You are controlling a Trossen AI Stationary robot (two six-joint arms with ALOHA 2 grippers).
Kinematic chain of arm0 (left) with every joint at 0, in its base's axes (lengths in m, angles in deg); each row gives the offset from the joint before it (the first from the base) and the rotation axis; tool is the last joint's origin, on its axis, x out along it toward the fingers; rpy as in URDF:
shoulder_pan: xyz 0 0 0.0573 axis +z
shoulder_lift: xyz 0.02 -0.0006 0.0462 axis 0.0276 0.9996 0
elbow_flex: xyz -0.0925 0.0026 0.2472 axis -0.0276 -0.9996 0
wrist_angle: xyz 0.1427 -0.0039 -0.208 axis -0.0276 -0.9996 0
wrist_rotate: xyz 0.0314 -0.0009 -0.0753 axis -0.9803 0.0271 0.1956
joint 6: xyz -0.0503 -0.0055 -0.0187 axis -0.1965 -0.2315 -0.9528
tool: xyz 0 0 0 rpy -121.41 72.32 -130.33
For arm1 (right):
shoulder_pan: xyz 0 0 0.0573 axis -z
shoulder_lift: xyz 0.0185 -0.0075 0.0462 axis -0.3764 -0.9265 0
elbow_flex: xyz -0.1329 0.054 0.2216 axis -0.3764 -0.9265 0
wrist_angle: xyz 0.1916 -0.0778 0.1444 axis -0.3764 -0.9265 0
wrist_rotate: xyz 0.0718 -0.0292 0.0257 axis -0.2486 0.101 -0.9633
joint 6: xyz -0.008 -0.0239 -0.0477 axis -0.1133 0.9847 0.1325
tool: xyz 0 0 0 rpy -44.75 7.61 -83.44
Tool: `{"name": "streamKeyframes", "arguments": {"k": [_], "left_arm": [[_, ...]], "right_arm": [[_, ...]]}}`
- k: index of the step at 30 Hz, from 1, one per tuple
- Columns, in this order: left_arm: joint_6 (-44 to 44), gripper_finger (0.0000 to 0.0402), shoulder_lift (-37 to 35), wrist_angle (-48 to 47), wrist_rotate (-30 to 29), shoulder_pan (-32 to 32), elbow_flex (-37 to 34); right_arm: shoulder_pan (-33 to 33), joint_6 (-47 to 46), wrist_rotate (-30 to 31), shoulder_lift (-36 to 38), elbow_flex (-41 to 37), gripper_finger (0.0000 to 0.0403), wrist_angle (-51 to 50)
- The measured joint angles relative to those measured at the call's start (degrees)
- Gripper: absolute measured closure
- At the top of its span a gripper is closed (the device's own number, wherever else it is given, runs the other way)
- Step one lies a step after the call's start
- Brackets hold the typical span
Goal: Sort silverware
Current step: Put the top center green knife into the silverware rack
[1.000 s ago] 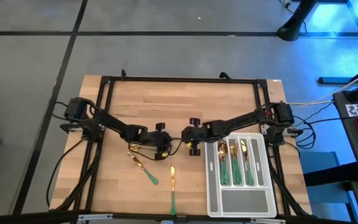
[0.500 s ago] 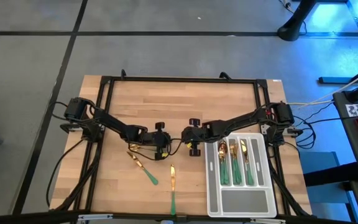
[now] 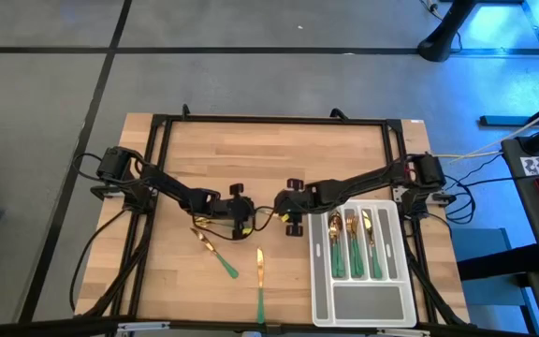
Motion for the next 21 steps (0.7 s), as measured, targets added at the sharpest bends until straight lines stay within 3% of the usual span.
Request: {"name": "streamKeyframes", "arguments": {"k": [4, 7, 14, 18, 21], "left_arm": [[-3.2, 0.0401, 0.0, 2.1, -3.8, -1.1, -1.6], [-5.1, 0.0402, -0.1, 5.3, -5.7, -1.9, -3.2], [-6.2, 0.0401, -0.1, 10.7, -5.9, -2.2, -4.9], [-5.6, 0.0401, -0.1, 14.2, -5.8, -2.2, -4.8], [-4.6, 0.0401, -0.1, 15.1, -5.7, -2.2, -4.8]], "right_arm": [[-0.7, -2.8, 5.1, 3.9, 1.7, 0.0252, -5.8], [-2.8, -4.1, 13.8, 8.7, 1.7, 0.0247, -10.0], [-13.9, -12.0, 27.1, 18.6, 1.7, 0.0245, -18.5], [-21.5, -16.3, 30.2, 19.7, 0.1, 0.0245, -16.4], [-25.4, -16.7, 31.3, 19.3, -3.8, 0.0245, -8.6]]}}
